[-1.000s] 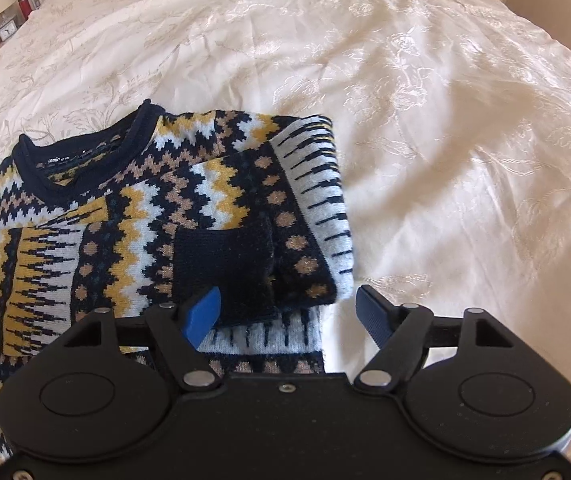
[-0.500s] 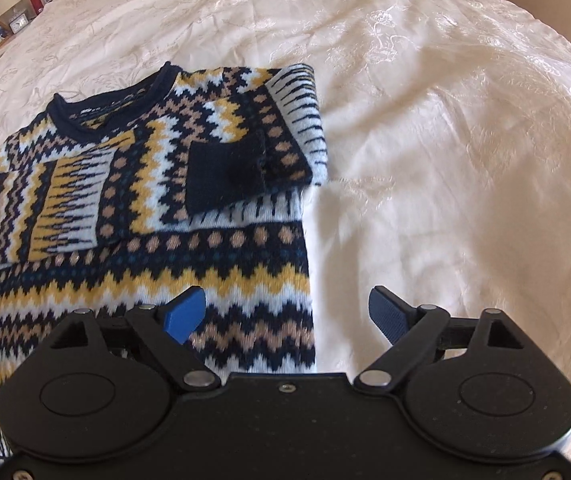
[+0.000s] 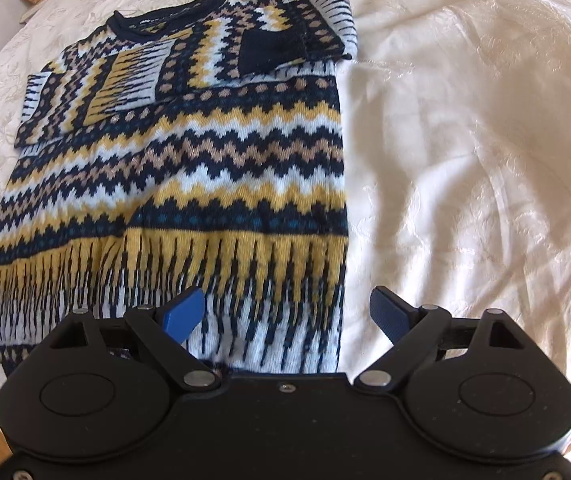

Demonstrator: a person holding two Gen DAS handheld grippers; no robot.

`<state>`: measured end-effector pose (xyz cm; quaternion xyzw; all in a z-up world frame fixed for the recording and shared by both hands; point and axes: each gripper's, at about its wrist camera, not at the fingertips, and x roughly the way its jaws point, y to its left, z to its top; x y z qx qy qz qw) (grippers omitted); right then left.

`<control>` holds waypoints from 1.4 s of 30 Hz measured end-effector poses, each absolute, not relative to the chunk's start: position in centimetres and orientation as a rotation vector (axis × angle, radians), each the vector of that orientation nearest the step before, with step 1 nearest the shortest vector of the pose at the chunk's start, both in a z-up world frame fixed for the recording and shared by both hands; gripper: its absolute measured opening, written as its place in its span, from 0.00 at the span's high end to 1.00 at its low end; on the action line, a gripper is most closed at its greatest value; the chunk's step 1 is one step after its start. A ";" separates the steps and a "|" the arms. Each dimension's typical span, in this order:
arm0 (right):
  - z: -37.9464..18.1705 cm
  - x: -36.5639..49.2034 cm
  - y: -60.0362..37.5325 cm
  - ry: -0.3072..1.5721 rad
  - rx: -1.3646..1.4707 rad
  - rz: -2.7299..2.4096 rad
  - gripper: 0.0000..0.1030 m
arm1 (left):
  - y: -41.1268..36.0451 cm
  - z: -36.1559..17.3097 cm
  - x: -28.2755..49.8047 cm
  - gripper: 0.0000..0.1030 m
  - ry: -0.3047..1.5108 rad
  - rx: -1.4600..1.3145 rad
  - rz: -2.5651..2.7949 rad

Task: Fold small clothes
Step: 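Move both open grippers to the navy ribbed hem of the sweater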

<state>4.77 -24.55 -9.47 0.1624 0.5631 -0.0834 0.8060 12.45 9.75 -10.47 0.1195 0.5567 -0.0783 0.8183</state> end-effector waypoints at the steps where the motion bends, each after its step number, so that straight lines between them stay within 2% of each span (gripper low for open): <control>1: -9.7 4.4 -24.5 1.210 0.346 -0.163 0.12 | 9.6 -10.5 11.8 0.33 1.189 0.256 -0.166; 17: -12.8 -0.3 -23.3 1.245 0.336 -0.022 0.11 | 8.0 -12.3 4.8 0.33 1.214 0.199 -0.137; 19: -13.1 -0.4 -23.3 1.233 0.341 -0.013 0.08 | 7.9 -12.8 4.7 0.33 1.214 0.204 -0.128; 30: -13.4 0.5 -23.9 1.167 0.384 -0.001 0.08 | 7.0 -13.9 5.8 0.33 1.184 0.189 -0.110; 35: -13.9 0.3 -23.8 1.156 0.380 0.037 0.01 | 6.9 -14.8 5.7 0.32 1.183 0.193 -0.106; 42: -14.5 -0.1 -23.2 1.131 0.320 0.072 0.00 | 7.1 -14.9 5.4 0.31 1.164 0.180 -0.112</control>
